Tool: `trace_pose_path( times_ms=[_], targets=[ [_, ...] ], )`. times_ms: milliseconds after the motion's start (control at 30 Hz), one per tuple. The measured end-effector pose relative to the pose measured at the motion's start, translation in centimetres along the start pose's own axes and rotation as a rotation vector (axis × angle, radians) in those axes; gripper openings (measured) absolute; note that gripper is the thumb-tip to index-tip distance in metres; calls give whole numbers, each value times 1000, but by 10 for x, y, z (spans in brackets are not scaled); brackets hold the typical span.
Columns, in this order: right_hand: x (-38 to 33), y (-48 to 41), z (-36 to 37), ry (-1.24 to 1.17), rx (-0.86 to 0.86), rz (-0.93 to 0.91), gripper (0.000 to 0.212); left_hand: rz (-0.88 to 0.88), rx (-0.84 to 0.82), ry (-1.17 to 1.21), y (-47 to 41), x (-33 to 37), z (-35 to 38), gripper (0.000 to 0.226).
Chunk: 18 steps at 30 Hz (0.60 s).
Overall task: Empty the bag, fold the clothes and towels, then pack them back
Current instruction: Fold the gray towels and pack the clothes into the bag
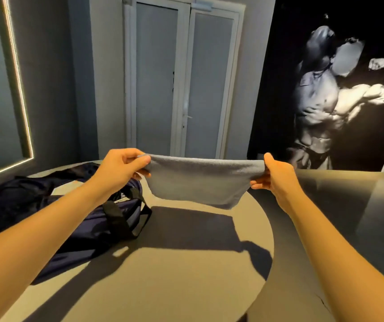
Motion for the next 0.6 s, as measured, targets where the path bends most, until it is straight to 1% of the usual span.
trace_pose_path(
  times_ms=[33, 100, 167, 267, 333, 400, 500, 567, 600],
  targets=[
    [14, 16, -8, -12, -61, 30, 47, -38, -38, -11, 19, -11, 0, 16],
    [40, 51, -25, 8, -263, 53, 48, -118, -155, -68, 56, -31, -1, 15],
    [65, 83, -43, 86, -446, 79, 40, -178, -325, -177, 90, -46, -3, 16],
    [89, 112, -61, 263, -571, 51, 22, -222, -558, -291, 124, -58, -10, 17],
    [94, 121, -67, 291, -601, 62, 16, -253, -665, -288, 136, -60, -16, 18],
    [93, 126, -71, 296, -626, 86, 24, -280, -733, -259, 140, -58, -19, 20],
    [89, 127, -72, 330, -675, 96, 52, -318, -781, -207, 137, -58, -20, 21],
    [89, 125, -72, 316, -679, 97, 66, -331, -764, -139, 133, -61, -17, 22],
    [89, 123, -70, 291, -673, 104, 69, -331, -731, -103, 129, -63, -16, 23]
  ],
)
Point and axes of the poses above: each hand's wrist, its own y-axis away from the middle knuckle, its own z-axis out of the palm, x = y × z, the point moved 4 cm from there along -y, towards the middle knuckle, and after that the axes turned 9 degrees about x, right-handed, at the moved point
